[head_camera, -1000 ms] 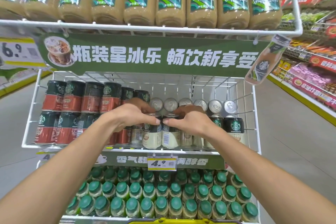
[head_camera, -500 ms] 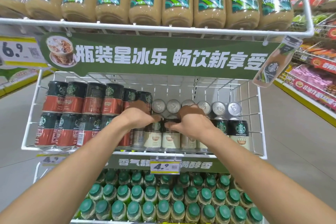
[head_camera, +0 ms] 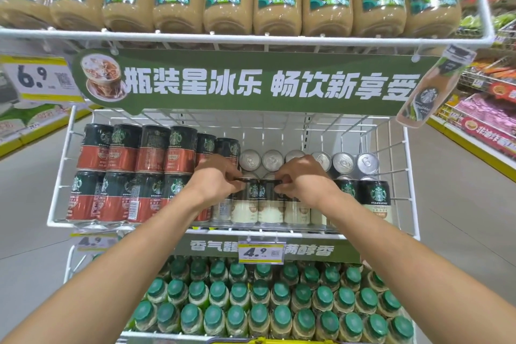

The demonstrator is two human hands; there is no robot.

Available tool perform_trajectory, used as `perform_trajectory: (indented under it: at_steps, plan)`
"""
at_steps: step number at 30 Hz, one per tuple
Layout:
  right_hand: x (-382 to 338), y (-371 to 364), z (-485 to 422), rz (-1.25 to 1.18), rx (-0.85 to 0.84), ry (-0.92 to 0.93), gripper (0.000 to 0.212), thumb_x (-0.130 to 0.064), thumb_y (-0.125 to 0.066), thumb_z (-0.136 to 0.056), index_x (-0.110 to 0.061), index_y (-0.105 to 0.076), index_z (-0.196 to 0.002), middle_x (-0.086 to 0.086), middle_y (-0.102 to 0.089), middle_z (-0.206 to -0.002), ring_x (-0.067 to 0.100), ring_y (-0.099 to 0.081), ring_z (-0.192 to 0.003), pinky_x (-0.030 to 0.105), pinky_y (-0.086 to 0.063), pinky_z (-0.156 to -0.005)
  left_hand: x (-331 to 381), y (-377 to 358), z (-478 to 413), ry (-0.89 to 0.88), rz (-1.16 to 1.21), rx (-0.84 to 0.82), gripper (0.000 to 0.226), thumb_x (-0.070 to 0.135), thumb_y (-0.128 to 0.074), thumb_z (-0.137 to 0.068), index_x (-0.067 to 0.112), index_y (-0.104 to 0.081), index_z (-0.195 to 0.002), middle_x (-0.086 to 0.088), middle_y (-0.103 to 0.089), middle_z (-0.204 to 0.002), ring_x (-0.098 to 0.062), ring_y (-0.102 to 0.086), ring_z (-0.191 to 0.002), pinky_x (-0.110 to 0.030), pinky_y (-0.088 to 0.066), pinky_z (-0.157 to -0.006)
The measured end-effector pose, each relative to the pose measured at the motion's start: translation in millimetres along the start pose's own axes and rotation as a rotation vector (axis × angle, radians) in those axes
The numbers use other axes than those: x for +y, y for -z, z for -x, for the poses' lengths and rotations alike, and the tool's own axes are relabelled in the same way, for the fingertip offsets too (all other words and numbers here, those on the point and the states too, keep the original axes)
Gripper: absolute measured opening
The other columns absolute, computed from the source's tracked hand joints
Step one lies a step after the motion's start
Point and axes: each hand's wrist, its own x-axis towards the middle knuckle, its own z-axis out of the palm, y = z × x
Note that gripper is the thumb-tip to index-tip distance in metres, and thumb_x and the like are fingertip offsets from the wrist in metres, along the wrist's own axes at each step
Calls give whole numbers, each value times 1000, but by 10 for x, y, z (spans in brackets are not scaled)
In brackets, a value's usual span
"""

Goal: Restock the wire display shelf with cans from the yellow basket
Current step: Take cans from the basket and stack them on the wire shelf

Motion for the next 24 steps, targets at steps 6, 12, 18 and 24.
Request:
perform_trajectory:
  at_steps: [6, 12, 18, 24]
  plan:
    - [-12, 6, -4, -16, -5, -7, 25, -27, -74, -94, -12, -74, -113, 2, -64, -99, 23, -63, -86, 27, -51, -73, 48, -53, -15, 30, -14, 48, 20, 27, -86, -83, 10, -83, -93, -6, -78, -85, -25, -74, -79, -34, -62, -73]
    - [-43, 40, 19, -11, -7, -12, 28, -27, -76, -93, -11, -74, -116, -1, -64, -98, 20, -62, -88, 26, -51, -84, 27, -118, 22, 56, 28, 78, 21, 28, -86, -83, 14, -82, -98, 2, -75, -81, -14, -70, -72, -27, -59, -67]
    - [-101, 55, 76, 5, -10, -45, 26, -29, -75, -93, -14, -76, -114, 5, -69, -107, 25, -65, -97, 36, -56, -97, 40, -132, 86, 80, 50, 57, 21, 28, -81, -88, 14, -78, -104, 0, -76, -91, -13, -72, -77, -28, -62, -72]
    - [-94, 17, 335, -30, 127, 15, 26, -40, -67, -97, -15, -70, -93, -1, -66, -77, 23, -64, -72, 32, -51, -63, 135, -29, 305, 16, -16, 53, 27, 37, -65, -99, 11, -74, -98, 5, -72, -83, -12, -67, -67, -18, -49, -58]
